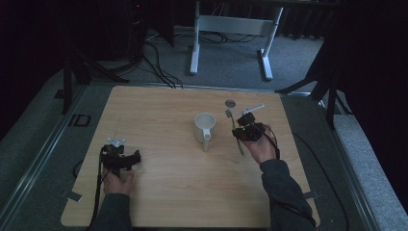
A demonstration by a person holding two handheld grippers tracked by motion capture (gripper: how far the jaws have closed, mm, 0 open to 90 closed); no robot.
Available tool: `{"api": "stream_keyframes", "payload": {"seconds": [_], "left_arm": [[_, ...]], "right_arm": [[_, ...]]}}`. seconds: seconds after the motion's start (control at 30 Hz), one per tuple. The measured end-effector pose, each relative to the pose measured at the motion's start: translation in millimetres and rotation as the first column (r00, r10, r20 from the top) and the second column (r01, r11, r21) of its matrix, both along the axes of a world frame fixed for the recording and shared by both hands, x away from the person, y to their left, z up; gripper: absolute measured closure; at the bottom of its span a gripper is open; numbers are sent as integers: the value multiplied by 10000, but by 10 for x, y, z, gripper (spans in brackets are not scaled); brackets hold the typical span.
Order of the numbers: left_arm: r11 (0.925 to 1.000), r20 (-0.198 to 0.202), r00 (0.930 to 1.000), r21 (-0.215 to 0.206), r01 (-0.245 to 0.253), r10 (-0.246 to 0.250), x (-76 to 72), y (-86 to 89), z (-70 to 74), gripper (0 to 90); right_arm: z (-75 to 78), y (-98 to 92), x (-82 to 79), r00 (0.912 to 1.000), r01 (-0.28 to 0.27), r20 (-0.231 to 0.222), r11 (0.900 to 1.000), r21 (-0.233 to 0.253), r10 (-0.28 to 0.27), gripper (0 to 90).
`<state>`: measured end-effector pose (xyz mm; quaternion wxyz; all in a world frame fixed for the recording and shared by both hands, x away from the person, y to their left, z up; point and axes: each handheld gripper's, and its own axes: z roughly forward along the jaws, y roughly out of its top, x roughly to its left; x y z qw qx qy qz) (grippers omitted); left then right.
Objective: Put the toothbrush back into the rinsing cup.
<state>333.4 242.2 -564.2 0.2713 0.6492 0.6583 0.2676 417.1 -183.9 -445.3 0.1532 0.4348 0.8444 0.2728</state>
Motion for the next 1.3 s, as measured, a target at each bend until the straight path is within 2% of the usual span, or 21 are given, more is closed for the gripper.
{"api": "stream_keyframes", "payload": {"seconds": [0.37, 0.57, 1.3], "left_arm": [[10000, 15, 10000, -12, -11, 11, 0, -1, -1, 133], [10000, 12, 10000, -8, -9, 9, 0, -1, -1, 133], [10000, -15, 10000, 31, 26, -26, 0, 3, 1, 133]], "right_arm": [[54, -14, -25, 9976, 228, 646, 9990, 387, -253, 819], [52, -13, -33, 9962, 270, 814, 9987, 423, -304, 818], [163, -89, -68, 9847, 416, 1641, 9936, 1048, -586, 818]]}}
